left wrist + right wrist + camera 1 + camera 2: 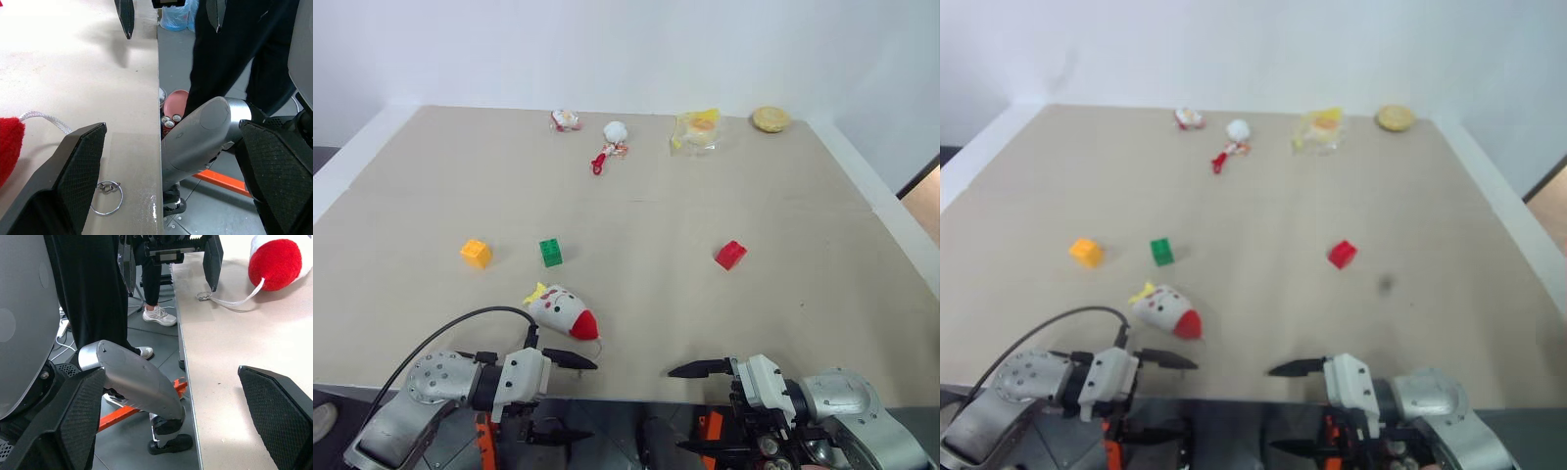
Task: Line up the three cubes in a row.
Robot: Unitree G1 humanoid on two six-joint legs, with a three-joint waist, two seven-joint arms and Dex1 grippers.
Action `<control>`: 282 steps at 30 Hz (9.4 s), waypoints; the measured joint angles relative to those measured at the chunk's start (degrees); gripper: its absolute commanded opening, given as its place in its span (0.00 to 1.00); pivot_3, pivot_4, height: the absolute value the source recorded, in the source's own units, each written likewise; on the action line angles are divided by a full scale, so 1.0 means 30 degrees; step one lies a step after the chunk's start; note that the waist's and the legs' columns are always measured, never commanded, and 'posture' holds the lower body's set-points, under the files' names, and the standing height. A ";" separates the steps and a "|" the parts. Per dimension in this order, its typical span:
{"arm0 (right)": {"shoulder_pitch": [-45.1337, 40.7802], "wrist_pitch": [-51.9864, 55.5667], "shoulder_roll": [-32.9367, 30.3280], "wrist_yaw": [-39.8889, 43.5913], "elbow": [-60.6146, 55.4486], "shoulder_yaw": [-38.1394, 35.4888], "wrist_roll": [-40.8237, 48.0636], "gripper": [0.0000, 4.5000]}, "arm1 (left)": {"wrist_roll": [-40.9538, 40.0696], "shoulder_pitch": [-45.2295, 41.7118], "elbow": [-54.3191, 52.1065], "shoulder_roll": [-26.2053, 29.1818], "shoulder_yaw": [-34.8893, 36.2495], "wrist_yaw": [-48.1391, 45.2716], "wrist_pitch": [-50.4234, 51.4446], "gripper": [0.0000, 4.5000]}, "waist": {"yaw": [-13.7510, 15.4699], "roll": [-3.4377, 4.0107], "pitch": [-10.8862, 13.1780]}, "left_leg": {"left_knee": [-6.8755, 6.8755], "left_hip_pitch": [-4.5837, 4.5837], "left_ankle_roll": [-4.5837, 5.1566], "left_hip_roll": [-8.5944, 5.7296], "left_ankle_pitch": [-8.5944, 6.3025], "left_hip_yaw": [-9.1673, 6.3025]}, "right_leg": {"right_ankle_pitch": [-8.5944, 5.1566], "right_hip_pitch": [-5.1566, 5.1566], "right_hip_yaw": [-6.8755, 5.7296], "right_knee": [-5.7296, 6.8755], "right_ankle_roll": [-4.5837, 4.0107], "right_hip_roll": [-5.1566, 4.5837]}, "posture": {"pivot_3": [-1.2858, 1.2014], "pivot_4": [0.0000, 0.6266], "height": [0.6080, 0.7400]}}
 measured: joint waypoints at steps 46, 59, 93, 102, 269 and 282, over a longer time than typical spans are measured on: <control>-0.7947 0.8036 -0.0740 -0.3299 0.0168 -0.2758 0.4657 1.00 | 0.0889 -0.9219 0.6179 0.1114 0.0328 -0.0371 0.2383 1.00 | 0.0001 0.0003 0.0001 | 0.0014 -0.0121 0.0057 -0.0030 0.0036 -0.0053 | 0.0085 -0.0063 0.0047 0.0024 0.0058 0.0075 | 0.52 0.24 0.98; -0.8261 0.8337 0.0098 -0.3958 -0.0045 -0.2755 0.4460 1.00 | 0.1973 -1.0113 0.7928 0.0495 -0.0772 -0.1777 0.1382 0.24 | 0.0002 0.0012 -0.0006 | 0.0092 -0.0092 0.0072 -0.0017 0.0056 -0.0080 | 0.0107 -0.0020 0.0038 0.0031 0.0021 0.0088 | 0.52 0.24 0.98; -1.3798 0.8762 0.6221 -0.7139 0.2012 -0.1297 0.4136 1.00 | 0.3363 -1.2663 1.9015 -0.0435 1.2003 2.0947 0.4217 0.02 | -0.0012 -0.0001 0.0002 | 0.0024 -0.0115 0.0088 0.0026 0.0128 -0.0149 | 0.0202 -0.0080 -0.0035 0.0106 0.0055 0.0160 | 0.52 0.24 0.98; -1.3480 0.8860 0.6285 -0.7151 0.1599 -0.1238 0.4188 1.00 | 0.3581 -1.2399 2.1407 -0.0568 1.2007 2.2043 0.3151 0.56 | 0.0017 -0.0061 -0.0008 | 0.0012 -0.0127 -0.0006 0.0031 0.0182 -0.0154 | 0.0224 -0.0078 -0.0180 0.0104 0.0018 0.0074 | 0.52 0.24 0.98; -1.7062 0.8728 0.4222 -0.2998 0.6741 -0.1394 0.0149 1.00 | 0.6639 -0.8558 0.5084 -1.3211 0.3877 2.4906 1.0668 0.44 | -0.0005 0.0085 0.0054 | -0.0032 -0.0154 0.0004 -0.0036 0.0255 -0.0180 | 0.0187 -0.0036 -0.0172 0.0088 0.0068 0.0048 | 0.52 0.24 0.98; -1.6859 0.8728 0.4154 -0.2932 0.6511 -0.1395 0.0279 1.00 | 0.6558 -0.8962 0.5240 -1.2655 0.3805 2.3779 1.0432 0.30 | -0.0005 0.0085 0.0054 | -0.0040 -0.0155 0.0002 -0.0036 0.0255 -0.0182 | 0.0176 -0.0040 -0.0176 0.0083 0.0054 0.0049 | 0.52 0.24 0.98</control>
